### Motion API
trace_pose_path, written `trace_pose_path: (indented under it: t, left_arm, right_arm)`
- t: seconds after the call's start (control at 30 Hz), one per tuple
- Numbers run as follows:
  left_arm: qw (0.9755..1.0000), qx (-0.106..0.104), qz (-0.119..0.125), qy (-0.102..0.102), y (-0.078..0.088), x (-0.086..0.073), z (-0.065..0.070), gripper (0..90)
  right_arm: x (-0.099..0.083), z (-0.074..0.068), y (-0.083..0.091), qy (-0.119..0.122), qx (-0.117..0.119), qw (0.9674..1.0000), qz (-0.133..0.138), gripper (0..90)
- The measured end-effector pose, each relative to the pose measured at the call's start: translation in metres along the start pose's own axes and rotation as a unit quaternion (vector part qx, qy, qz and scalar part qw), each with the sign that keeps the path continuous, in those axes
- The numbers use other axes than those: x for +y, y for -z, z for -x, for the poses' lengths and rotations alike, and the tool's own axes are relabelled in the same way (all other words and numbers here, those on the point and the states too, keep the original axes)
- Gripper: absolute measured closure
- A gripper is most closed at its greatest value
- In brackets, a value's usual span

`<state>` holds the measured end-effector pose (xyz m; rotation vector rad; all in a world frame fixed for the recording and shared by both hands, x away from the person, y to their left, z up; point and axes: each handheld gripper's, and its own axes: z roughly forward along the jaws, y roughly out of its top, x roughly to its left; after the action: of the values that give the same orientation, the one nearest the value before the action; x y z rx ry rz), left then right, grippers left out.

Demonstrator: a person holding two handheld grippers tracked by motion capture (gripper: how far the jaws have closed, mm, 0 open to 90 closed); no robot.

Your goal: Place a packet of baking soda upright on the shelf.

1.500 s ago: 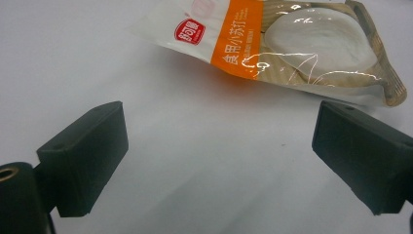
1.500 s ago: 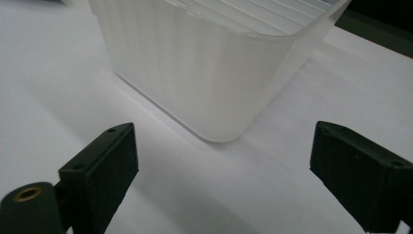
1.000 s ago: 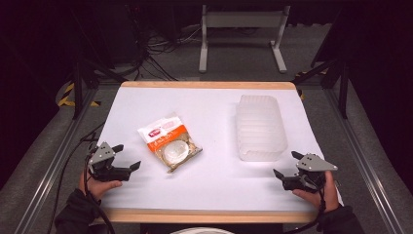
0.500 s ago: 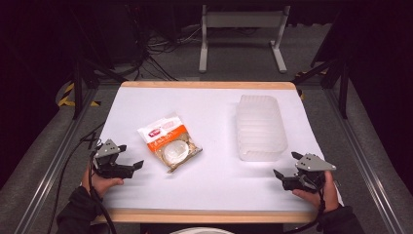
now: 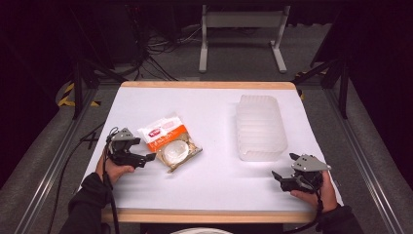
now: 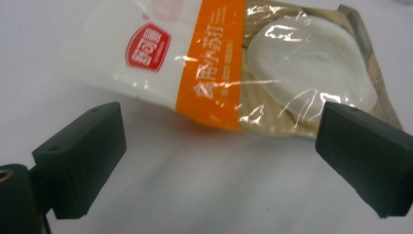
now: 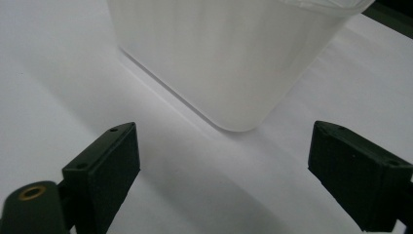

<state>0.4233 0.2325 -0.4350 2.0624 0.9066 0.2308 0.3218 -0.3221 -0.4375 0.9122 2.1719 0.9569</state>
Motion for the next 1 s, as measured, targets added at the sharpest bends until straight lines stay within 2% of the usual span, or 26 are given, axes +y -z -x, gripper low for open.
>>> trace_pose_path:
  t: [0.13,0.23,0.33,0.37,0.47,0.53,0.63,0.67,0.77,0.83,0.93,1.0]
  left_arm:
    - [0.9995,-0.007,-0.004,0.029,-0.010,0.013,-0.006,4.8]
    - [0.9988,0.009,-0.026,0.040,-0.018,0.018,-0.012,5.8]
    - [0.9968,0.028,-0.016,0.073,-0.019,0.019,-0.020,5.9]
    - [0.9961,0.025,-0.014,0.084,-0.018,0.019,-0.022,5.7]
    - [0.9951,0.017,-0.018,0.096,-0.019,0.016,-0.025,5.0]
    - [0.9948,0.009,-0.020,0.099,-0.021,0.015,-0.024,4.9]
    - [0.9945,0.006,-0.032,0.100,-0.024,0.014,-0.022,4.9]
    - [0.9938,0.002,-0.033,0.106,-0.025,0.013,-0.022,4.9]
    - [0.9929,0.020,-0.037,0.112,-0.022,0.011,-0.021,5.0]
    - [0.9926,0.015,-0.036,0.115,-0.021,0.008,-0.021,5.1]
    - [0.9924,0.018,-0.048,0.112,-0.024,0.006,-0.022,5.1]
    - [0.9929,0.019,-0.046,0.108,-0.026,0.006,-0.020,4.0]
  right_arm:
    - [0.000,0.000,-0.001,0.001,0.000,1.0000,-0.003,12.2]
    - [-0.001,0.000,-0.001,0.001,0.001,1.0000,-0.004,12.3]
    - [-0.001,0.000,-0.001,0.002,0.001,1.0000,-0.004,12.3]
    - [-0.002,0.000,-0.001,0.003,0.000,1.0000,-0.004,12.3]
    - [-0.002,0.000,0.000,0.002,0.001,1.0000,-0.005,12.4]
    - [-0.002,0.000,0.000,0.002,0.001,1.0000,-0.006,12.5]
    - [-0.001,-0.001,0.000,0.004,0.001,1.0000,-0.005,12.5]
    - [-0.001,-0.001,0.000,0.004,0.001,1.0000,-0.005,12.5]
    - [-0.002,-0.001,0.001,0.004,0.001,1.0000,-0.005,12.5]
    - [-0.002,0.000,0.001,0.004,0.002,1.0000,-0.005,12.5]
    - [-0.002,0.000,0.001,0.003,0.002,1.0000,-0.005,12.5]
    - [-0.002,0.000,0.001,0.004,0.002,1.0000,-0.005,12.5]
